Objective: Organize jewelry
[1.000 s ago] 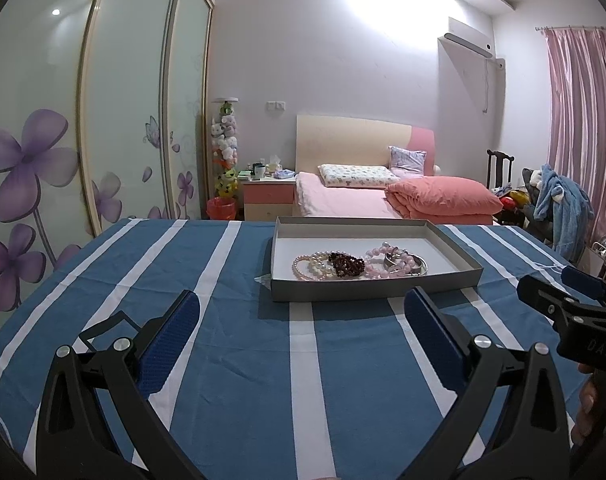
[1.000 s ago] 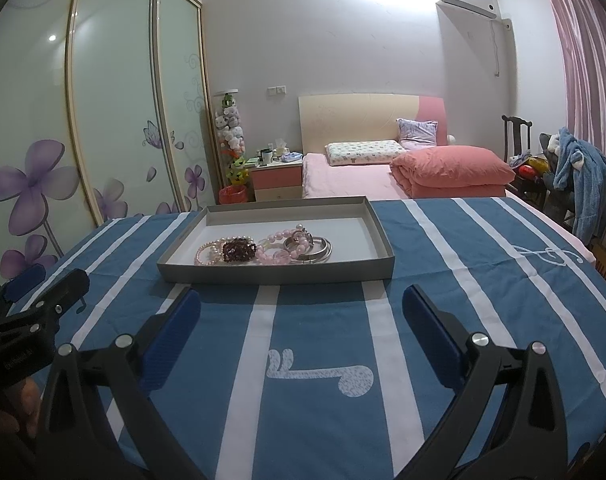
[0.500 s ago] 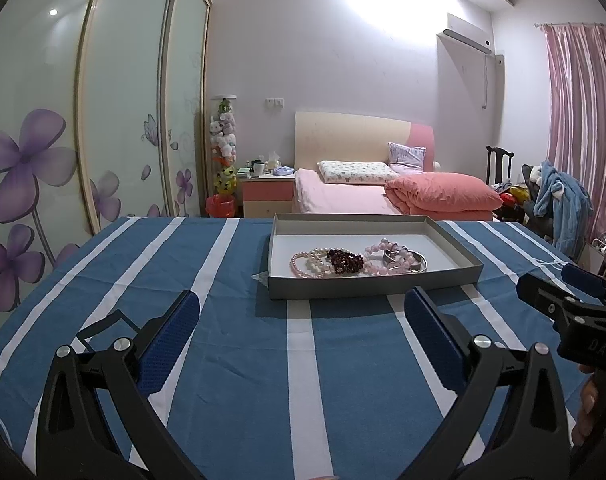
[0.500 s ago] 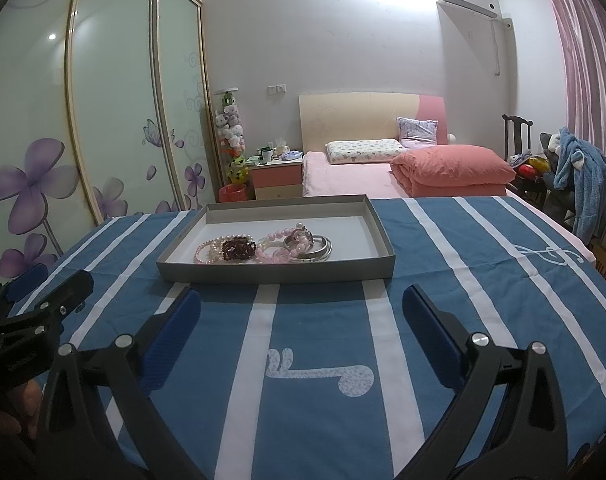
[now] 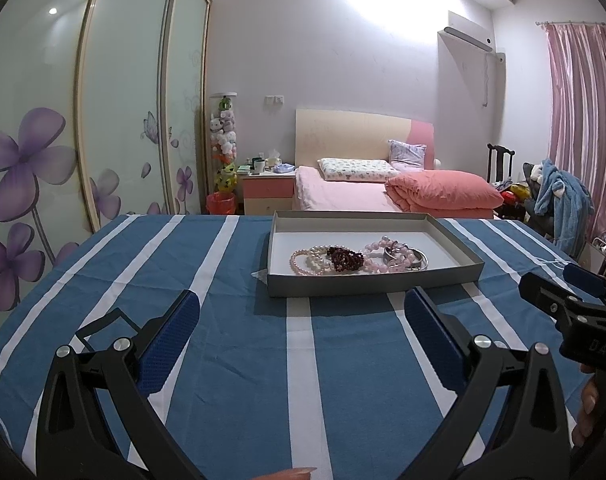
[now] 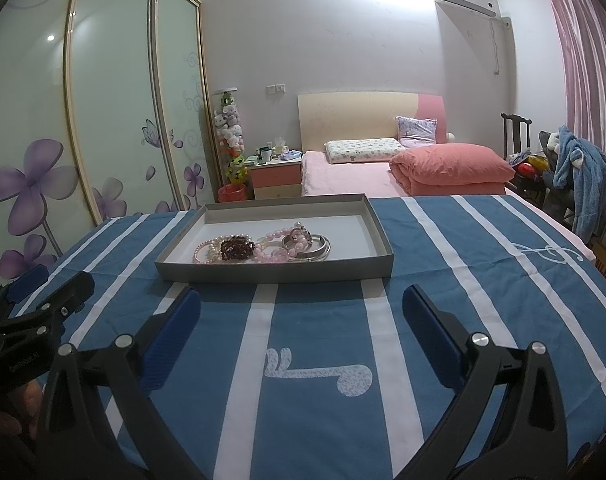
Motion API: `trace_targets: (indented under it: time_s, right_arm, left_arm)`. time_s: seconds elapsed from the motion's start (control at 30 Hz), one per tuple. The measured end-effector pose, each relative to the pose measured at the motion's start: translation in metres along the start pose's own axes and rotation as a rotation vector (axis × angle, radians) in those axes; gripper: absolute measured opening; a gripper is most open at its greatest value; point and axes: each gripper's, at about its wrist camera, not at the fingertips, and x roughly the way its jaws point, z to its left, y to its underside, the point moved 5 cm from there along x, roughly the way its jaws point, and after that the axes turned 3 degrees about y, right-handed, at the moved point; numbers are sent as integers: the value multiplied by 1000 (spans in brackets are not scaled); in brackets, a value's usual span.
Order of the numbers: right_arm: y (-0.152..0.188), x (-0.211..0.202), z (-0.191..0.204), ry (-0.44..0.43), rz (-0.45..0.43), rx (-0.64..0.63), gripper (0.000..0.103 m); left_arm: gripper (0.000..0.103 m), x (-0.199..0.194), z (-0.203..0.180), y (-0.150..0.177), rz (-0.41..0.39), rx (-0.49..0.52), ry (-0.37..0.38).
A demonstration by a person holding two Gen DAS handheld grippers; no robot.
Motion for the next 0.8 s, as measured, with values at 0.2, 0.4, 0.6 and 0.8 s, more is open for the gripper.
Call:
trace_targets:
  time_s: [0.2,0.4,0.6,0.8]
  right_arm:
    - [1,1,0,0,3,1,98]
    - [1,1,0,0,4,2,98]
    - [1,1,0,0,4,3,98]
    - [2,2,0,0,5,4,98]
  left_arm:
    - [101,2,0,0,4,3,-1]
    - [101,2,1,0,10,4,3]
    - [101,2,2,0,10,5,3]
    - [101,3,2,0,10,5,2]
